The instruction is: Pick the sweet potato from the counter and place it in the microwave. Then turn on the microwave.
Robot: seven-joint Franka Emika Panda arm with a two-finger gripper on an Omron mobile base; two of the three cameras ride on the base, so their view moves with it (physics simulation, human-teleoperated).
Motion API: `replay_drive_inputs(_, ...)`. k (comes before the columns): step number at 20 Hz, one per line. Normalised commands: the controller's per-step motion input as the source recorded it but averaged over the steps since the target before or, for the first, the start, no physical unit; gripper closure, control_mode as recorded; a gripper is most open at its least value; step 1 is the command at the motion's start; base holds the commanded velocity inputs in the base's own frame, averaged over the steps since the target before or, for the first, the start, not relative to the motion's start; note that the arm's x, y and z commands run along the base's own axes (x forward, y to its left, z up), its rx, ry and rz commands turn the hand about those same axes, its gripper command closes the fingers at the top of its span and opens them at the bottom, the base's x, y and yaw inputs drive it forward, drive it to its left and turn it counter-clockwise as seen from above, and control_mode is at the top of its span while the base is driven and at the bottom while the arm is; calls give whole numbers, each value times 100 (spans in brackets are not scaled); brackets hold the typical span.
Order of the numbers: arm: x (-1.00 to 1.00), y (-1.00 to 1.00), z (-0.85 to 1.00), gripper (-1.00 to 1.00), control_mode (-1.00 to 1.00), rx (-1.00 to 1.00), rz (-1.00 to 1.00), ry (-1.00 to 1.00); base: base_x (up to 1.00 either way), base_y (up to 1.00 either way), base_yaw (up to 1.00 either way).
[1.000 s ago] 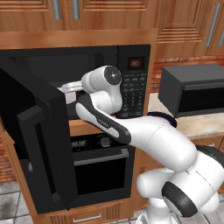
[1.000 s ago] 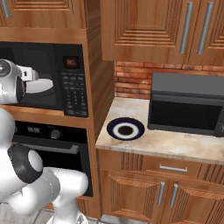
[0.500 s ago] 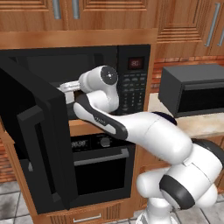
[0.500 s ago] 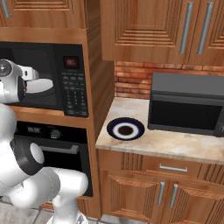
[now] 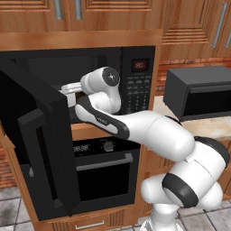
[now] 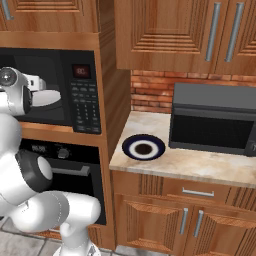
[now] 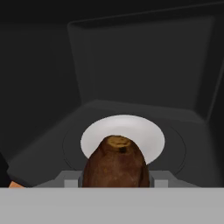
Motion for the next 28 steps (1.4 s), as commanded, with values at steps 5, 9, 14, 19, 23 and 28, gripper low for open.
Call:
replay_drive_inputs(5,10,7,-7,100,-100,0,0,0,0,0,0)
replay_drive_inputs(9,5,9,-8,100,-100,0,0,0,0,0,0)
replay_drive_inputs(14,7,6,-4,100,-100,0,0,-1,0,0,0)
replay_drive_inputs(19,14,3,-2,100,-100,0,-1,-2,0,0,0)
replay_drive_inputs(23,17,5,-3,100,-100,0,-1,0,0,0,0)
replay_drive_inputs(28,16,7,-3,100,-100,0,-1,0,0,0,0)
